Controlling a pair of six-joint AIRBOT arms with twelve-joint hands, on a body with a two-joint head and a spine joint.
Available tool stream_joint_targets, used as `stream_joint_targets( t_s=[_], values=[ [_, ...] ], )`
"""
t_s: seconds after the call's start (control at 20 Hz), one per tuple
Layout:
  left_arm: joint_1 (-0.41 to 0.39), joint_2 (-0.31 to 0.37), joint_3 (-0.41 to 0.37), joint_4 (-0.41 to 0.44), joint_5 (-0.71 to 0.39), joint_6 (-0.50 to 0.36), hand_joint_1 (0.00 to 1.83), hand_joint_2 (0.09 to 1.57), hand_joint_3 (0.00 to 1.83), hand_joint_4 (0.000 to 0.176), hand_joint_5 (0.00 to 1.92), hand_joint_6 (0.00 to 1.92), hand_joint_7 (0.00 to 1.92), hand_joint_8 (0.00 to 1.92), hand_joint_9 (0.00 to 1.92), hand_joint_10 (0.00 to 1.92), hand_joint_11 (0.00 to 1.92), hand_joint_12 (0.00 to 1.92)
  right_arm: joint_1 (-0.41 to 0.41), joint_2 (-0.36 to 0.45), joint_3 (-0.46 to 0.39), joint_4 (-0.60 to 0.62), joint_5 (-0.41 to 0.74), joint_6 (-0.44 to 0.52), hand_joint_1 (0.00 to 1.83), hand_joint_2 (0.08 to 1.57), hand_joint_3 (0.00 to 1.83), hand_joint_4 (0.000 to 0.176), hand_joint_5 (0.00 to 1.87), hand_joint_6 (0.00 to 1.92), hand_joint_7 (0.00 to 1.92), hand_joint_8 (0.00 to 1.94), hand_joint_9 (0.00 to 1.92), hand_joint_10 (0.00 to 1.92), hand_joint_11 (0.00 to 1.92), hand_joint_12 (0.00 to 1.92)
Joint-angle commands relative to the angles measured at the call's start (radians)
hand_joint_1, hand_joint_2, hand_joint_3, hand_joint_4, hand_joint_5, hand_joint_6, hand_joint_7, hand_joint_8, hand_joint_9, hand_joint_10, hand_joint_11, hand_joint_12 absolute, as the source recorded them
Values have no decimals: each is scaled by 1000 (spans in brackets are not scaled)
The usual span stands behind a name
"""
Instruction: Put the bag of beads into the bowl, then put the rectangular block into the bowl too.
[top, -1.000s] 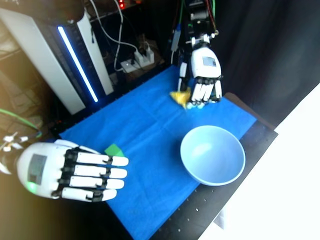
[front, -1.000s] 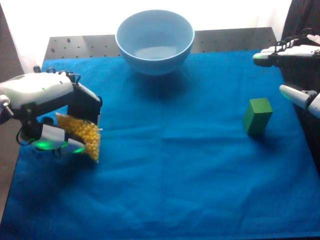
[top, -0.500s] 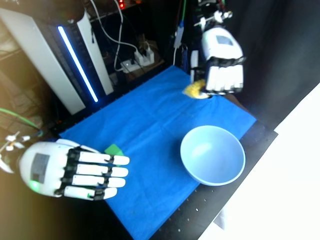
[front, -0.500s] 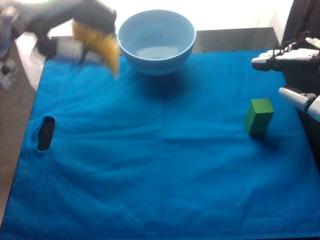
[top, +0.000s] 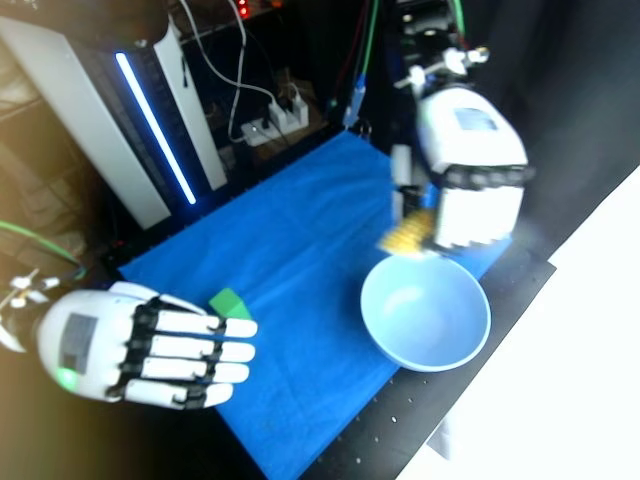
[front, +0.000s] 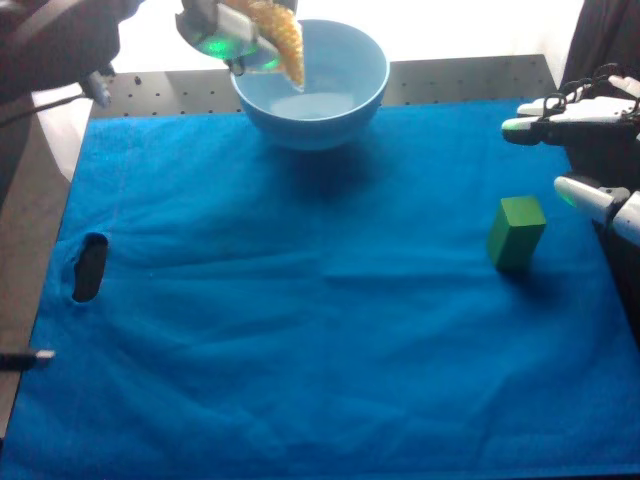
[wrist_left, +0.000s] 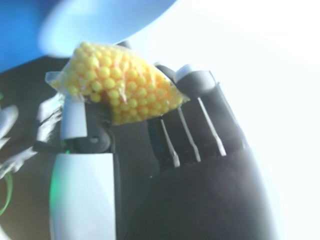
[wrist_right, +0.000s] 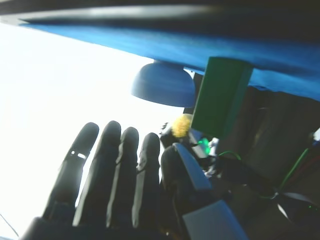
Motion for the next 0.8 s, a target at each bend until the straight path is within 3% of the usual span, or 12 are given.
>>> stream_joint_targets(
  t_s=[0.0, 0.05, 0.1, 0.15, 0.2, 0.25, 0.3, 0.35, 0.45, 0.5, 0.6, 0.75],
  values=[
    [-24, -20, 19, -11, -84, 1, 1226, 1145, 1, 0, 892, 965, 954, 1237, 742, 1457, 587, 1917, 5, -1, 7, 20, 124, 5, 980, 1426, 0, 0, 598, 0, 491, 1, 452, 2, 119, 861],
    [-31, -41, 48, -21, -71, 1, 1229, 1152, 1, 0, 864, 990, 955, 1240, 781, 1445, 687, 1905, 6, -6, 12, 17, 124, 5, 985, 1429, 1, 0, 595, 0, 499, 3, 460, 5, 135, 855],
    [-37, -51, 61, -21, -65, 1, 1220, 1176, 0, 0, 776, 1111, 943, 1242, 811, 1298, 735, 1741, 6, -10, 16, 14, 124, 5, 977, 1434, 2, 0, 604, 2, 506, 3, 464, 4, 146, 845],
    [-46, -66, 77, -21, -60, 5, 1005, 1094, 0, 0, 666, 603, 770, 885, 732, 1185, 632, 1638, 7, -15, 19, 10, 124, 5, 974, 1434, 2, 0, 611, 4, 513, 5, 474, 8, 158, 846],
    [-53, -72, 81, -22, -59, 19, 826, 1058, 0, 42, 582, 246, 677, 524, 640, 892, 499, 1425, 7, -16, 20, 8, 124, 5, 965, 1431, 0, 0, 624, 2, 524, 3, 486, 5, 151, 876],
    [-58, -73, 79, -29, -56, 50, 768, 1010, 2, 73, 466, 54, 609, 246, 562, 640, 370, 1274, 7, -17, 20, 6, 124, 5, 954, 1428, 0, 0, 621, 0, 534, 2, 496, 4, 123, 928],
    [-60, -70, 72, -49, -54, 84, 764, 961, 1, 144, 248, 10, 535, 65, 511, 310, 141, 1171, 7, -18, 20, 3, 124, 5, 962, 1425, 0, 0, 616, 0, 530, 1, 497, 2, 109, 948],
    [-59, -62, 60, -65, -56, 110, 797, 935, 0, 170, 144, 3, 484, 13, 498, 122, 32, 1084, 7, -18, 20, 0, 124, 5, 984, 1427, 0, 0, 621, 1, 525, 0, 495, 1, 83, 987],
    [-48, -34, 27, -86, -75, 128, 809, 903, 0, 176, 54, 6, 326, 10, 336, 15, 0, 729, 7, -18, 19, -4, 124, 5, 1003, 1415, 0, 0, 636, 1, 524, 0, 486, 0, 36, 1061],
    [-43, -16, 7, -87, -86, 128, 808, 904, 0, 176, 55, 4, 298, 2, 310, 5, 0, 683, 7, -18, 19, -7, 124, 5, 1015, 1409, 0, 0, 642, 1, 531, 1, 480, 0, 15, 1103],
    [-28, 34, -50, -87, -117, 129, 804, 913, 3, 176, 48, 0, 257, 0, 269, 0, 0, 675, 7, -16, 16, -18, 125, 5, 1023, 1402, 0, 0, 635, 0, 526, 0, 476, 0, 0, 1117],
    [21, 166, -191, -85, -199, 122, 765, 922, 0, 176, 52, 2, 281, 5, 296, 5, 0, 798, 7, -16, 12, -42, 136, 5, 1024, 1387, 0, 0, 603, 0, 485, 0, 439, 0, 2, 1068]
  ],
)
